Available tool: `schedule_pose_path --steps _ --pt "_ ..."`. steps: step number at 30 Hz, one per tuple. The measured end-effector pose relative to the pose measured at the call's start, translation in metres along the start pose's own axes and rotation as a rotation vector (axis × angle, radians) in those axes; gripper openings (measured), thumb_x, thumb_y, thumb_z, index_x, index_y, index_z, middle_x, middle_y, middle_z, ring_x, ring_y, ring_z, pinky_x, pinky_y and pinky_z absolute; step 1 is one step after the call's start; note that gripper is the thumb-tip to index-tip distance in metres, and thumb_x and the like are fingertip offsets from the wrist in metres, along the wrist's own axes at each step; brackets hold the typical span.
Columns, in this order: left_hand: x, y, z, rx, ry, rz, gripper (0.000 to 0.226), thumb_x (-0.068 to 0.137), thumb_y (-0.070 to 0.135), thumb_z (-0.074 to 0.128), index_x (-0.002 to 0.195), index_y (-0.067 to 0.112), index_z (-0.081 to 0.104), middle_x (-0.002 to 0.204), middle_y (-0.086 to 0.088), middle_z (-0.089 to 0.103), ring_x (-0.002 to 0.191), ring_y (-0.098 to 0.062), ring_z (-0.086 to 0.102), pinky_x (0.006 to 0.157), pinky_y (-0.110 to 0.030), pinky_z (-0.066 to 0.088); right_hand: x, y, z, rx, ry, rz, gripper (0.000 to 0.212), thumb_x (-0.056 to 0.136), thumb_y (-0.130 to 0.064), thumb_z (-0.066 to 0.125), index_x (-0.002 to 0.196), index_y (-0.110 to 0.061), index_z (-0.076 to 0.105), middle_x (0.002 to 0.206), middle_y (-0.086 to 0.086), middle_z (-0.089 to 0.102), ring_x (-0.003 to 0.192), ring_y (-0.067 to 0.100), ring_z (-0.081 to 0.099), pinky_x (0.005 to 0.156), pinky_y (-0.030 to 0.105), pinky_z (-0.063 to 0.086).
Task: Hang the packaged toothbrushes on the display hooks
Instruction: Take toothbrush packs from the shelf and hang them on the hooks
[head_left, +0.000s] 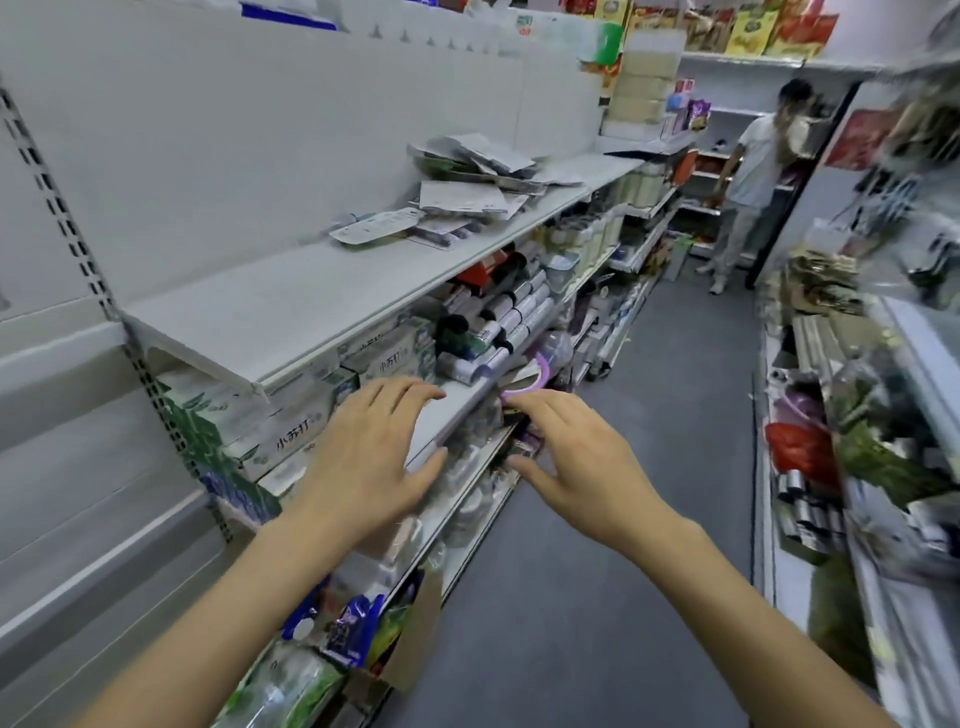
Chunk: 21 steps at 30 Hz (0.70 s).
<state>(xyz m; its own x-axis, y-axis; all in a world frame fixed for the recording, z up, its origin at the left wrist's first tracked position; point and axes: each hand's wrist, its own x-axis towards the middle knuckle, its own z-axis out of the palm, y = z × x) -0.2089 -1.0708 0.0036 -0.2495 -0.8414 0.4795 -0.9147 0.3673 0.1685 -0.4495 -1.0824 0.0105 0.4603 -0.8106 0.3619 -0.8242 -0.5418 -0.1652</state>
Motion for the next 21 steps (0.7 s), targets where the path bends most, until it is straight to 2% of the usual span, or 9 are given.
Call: schedule_pose_path --steps 6,10,14,21 --pt "0.091 -0.019 0.042 -0.031 0.001 0.017 0.051 0.083 0.045 0.055 0.128 0.021 0.055 0.128 0.001 0.058 0.12 -0.021 0.052 0.105 -0.039 0.044 0.076 0.059 0.009 0.0 -0.011 0.033 0.056 0.094 -0.038 0.064 0.143 -0.019 0.046 0.142 -0.003 0.052 0.134 0.017 0.044 0.11 0.032 0.038" --pt "0.136 -0.033 0.057 -0.011 -0.027 0.019 0.053 0.083 0.048 0.049 0.129 0.023 0.054 0.129 0.003 0.057 0.121 -0.02 0.052 0.106 -0.036 0.042 0.117 0.091 0.018 0.028 -0.021 0.034 0.055 0.096 -0.037 0.063 0.144 -0.021 0.045 0.144 -0.005 0.051 0.136 0.016 0.041 0.11 0.03 0.036" --pt "0.175 -0.048 0.069 0.028 -0.045 -0.017 0.055 0.082 0.048 0.053 0.132 0.025 0.052 0.131 0.006 0.056 0.12 -0.018 0.051 0.105 -0.033 0.039 0.163 0.122 0.031 0.078 -0.005 0.035 0.054 0.098 -0.039 0.06 0.146 -0.024 0.041 0.147 -0.008 0.047 0.138 0.013 0.038 0.113 0.036 0.037" --pt "0.247 -0.083 0.092 0.163 -0.017 -0.106 0.051 0.086 0.044 0.06 0.133 0.025 0.051 0.129 0.005 0.055 0.119 -0.019 0.051 0.1 -0.034 0.042 0.259 0.185 0.056 0.136 0.003 -0.088 0.053 0.099 -0.04 0.056 0.147 -0.024 0.04 0.148 -0.008 0.045 0.137 0.012 0.039 0.108 0.031 0.038"
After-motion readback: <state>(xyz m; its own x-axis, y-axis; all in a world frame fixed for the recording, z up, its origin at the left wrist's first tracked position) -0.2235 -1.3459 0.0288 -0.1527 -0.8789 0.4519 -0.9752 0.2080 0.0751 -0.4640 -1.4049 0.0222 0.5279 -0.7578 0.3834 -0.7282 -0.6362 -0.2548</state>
